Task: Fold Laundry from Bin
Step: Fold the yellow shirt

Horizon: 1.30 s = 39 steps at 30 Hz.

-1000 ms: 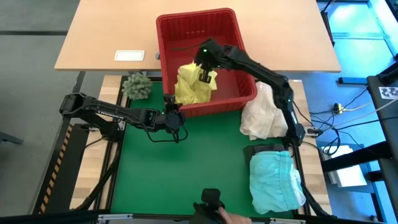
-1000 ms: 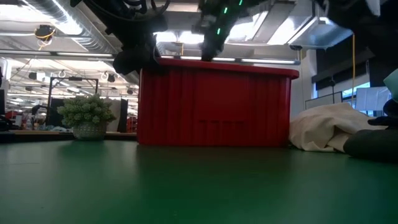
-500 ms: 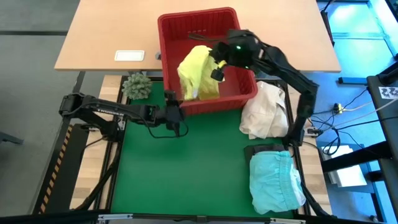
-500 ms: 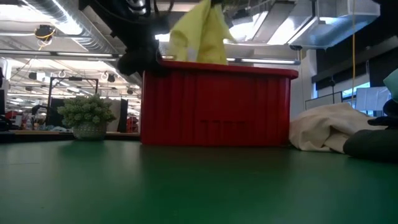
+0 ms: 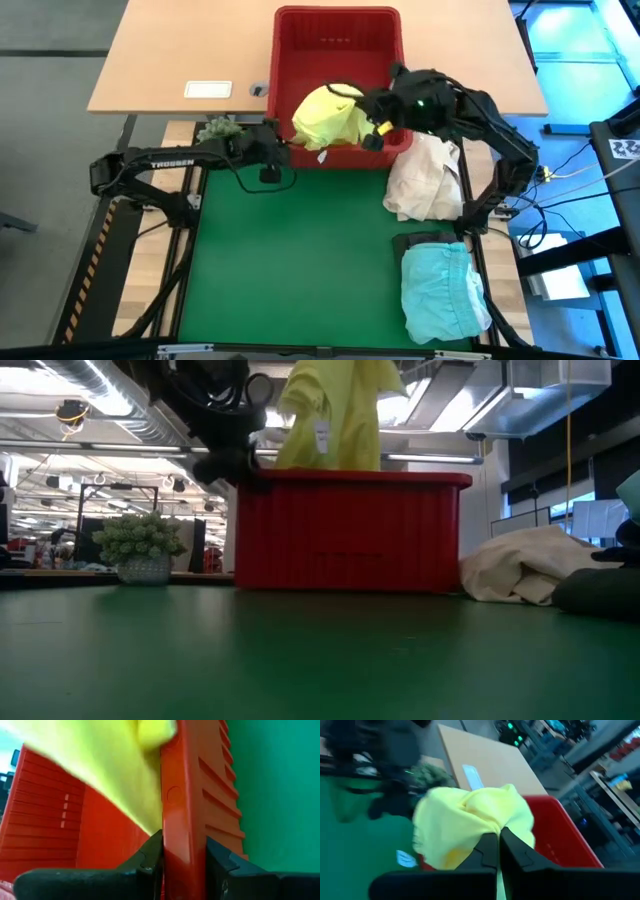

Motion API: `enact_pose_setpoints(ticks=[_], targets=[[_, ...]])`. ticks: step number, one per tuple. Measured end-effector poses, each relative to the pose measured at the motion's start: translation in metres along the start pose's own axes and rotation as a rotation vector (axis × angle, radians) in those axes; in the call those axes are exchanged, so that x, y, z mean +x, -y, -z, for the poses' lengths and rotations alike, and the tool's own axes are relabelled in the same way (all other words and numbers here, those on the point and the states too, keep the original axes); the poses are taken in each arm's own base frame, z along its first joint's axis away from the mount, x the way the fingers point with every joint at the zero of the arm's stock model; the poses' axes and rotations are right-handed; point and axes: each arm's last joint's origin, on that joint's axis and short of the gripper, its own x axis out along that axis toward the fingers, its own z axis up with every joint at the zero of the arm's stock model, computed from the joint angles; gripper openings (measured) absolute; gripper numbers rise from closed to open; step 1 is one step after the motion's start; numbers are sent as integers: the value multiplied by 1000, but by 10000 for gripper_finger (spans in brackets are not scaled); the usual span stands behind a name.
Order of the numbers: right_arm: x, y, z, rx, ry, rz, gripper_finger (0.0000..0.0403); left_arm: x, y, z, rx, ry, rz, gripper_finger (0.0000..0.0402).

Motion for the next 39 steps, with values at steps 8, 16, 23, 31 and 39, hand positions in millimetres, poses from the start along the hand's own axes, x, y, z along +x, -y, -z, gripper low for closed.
enact_pose_setpoints(ticks=[8, 16, 23, 31, 39], targets=[[-28, -42, -17, -54, 121, -139, 0, 9, -28, 23, -19, 21, -13, 81], [-50, -87, -28, -117, 224, -285, 0, 12, -43, 30, -52, 23, -103, 81], [-40, -132, -19, -180, 204, -364, 0, 13, -54, 41, -79, -2, -140, 81], [-7, -168, 12, -162, 203, -450, 0, 13, -58, 46, -98, -7, -143, 83], [20, -180, 44, -113, 184, -480, 0, 11, -55, 36, -123, -30, -229, 110]])
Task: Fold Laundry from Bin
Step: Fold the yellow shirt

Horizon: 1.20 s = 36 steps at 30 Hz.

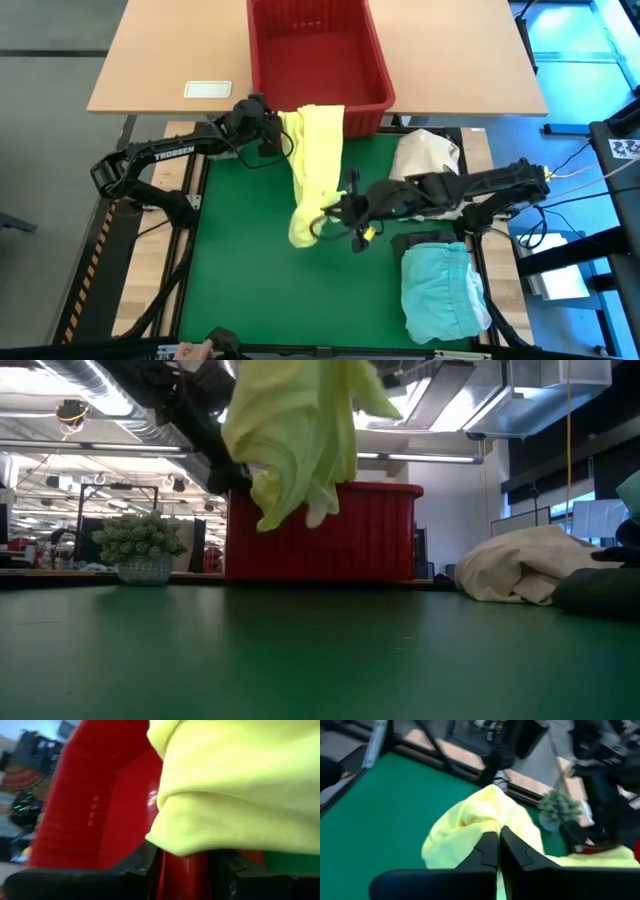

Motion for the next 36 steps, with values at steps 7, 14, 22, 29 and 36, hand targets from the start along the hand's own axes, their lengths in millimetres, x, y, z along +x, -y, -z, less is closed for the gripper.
enact_pose_setpoints(ticks=[7, 14, 22, 29, 36], targets=[[19, 4, 25, 59, -17, -55, 0, -37, -7, -14, 9, 90, -72, 122], [28, 10, 37, 82, -29, -22, 0, -88, -24, -13, -106, 201, -128, 123], [28, 13, 35, 96, 0, -5, 0, -137, -14, -5, -243, 303, 65, 124], [36, 10, 43, 96, 26, 23, 0, -162, 19, -12, -282, 482, 611, 124], [52, 7, 76, 190, -35, 96, 1, -163, 64, -8, -286, 350, 667, 124]])
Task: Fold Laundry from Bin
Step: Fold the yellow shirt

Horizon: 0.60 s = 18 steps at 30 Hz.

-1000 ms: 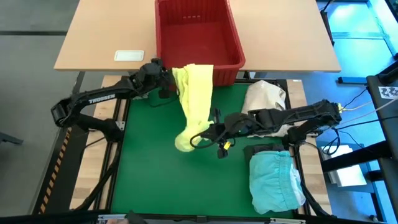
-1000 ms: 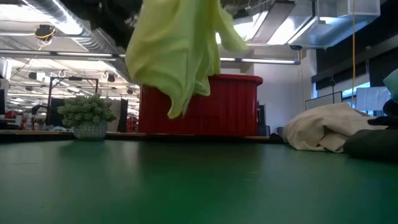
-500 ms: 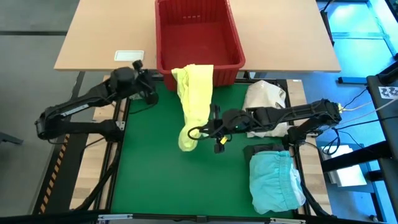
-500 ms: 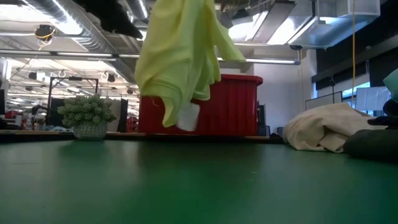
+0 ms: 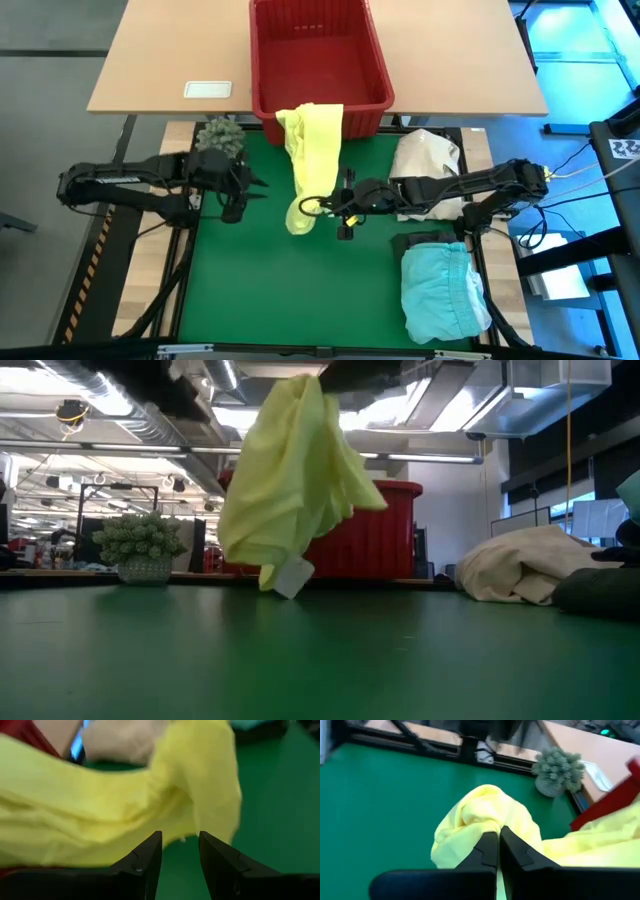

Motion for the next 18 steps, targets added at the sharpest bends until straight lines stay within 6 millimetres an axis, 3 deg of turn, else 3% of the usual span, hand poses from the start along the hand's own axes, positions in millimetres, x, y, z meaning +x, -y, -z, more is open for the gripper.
enact_pose_setpoints(ticks=[5, 9, 14, 18], targets=[[9, -1, 19, 40, 8, 22, 1, 11, 24, 26, -44, -84, -131, 110], [12, -1, 31, 69, -20, 45, 2, 9, 49, 38, -47, -13, -182, 73], [17, -3, 33, 69, -5, 47, 2, 10, 76, 59, -26, 5, -173, 8], [27, -5, 35, 61, 16, 46, 2, 15, 87, 76, -70, 3, -158, 7]])
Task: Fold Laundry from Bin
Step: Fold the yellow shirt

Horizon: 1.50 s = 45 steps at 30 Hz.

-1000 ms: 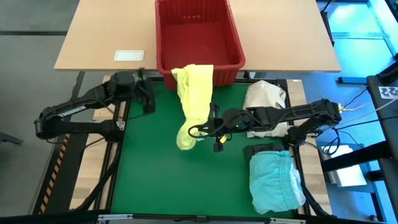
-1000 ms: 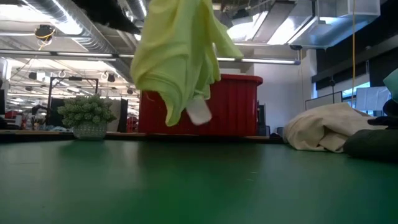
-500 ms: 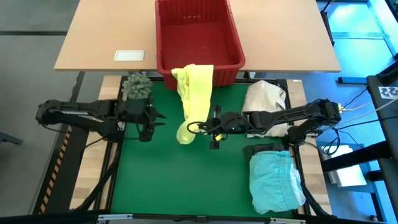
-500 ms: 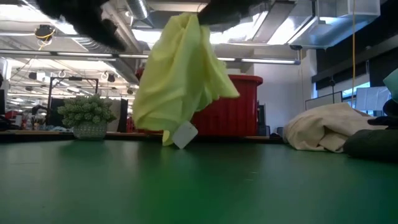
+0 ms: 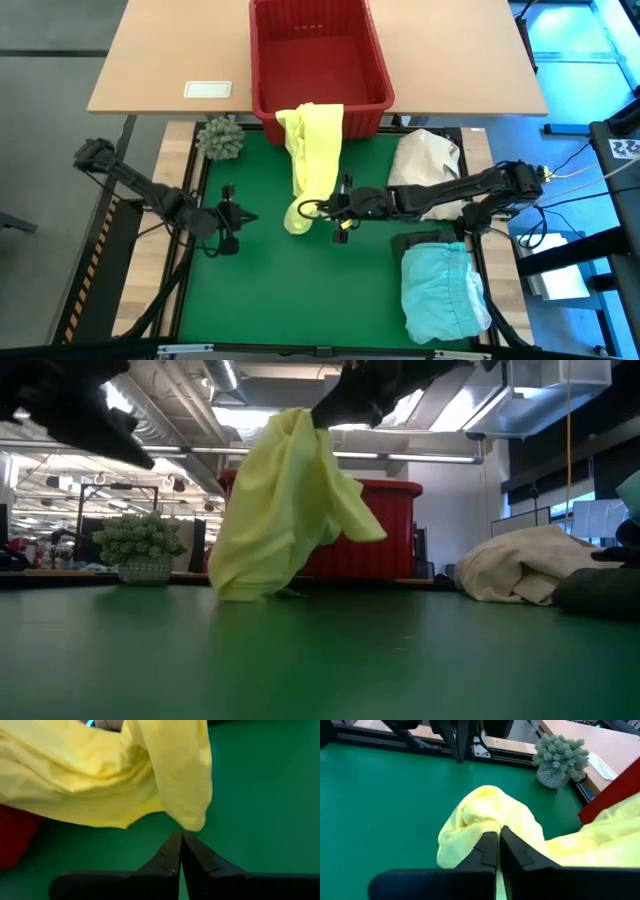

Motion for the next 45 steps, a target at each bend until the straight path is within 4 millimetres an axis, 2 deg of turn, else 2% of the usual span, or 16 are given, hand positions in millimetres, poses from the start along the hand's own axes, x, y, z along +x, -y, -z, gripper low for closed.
enact_pose_setpoints(ticks=[9, 13, 21, 28, 35, 41, 45], targets=[[26, -4, 12, -11, 10, -25, 3, 13, 11, 41, -133, -54, 88, 8], [28, -6, 14, -3, 7, -31, 3, 13, 13, 48, -227, -70, 103, 9], [32, -7, 17, 21, -9, -34, 3, 10, 21, 47, -343, -41, 150, 9], [38, -14, 31, 27, -94, -95, 3, 17, 30, 48, -330, -21, 116, 9], [42, -17, 38, 128, -150, -142, 3, 26, 39, 48, -319, -20, 116, 9], [46, -34, 48, 135, -207, -190, 3, 34, 46, 49, -266, -9, 120, 9], [46, -38, 48, 125, -199, -160, 3, 37, 46, 44, -217, 29, 112, 9]])
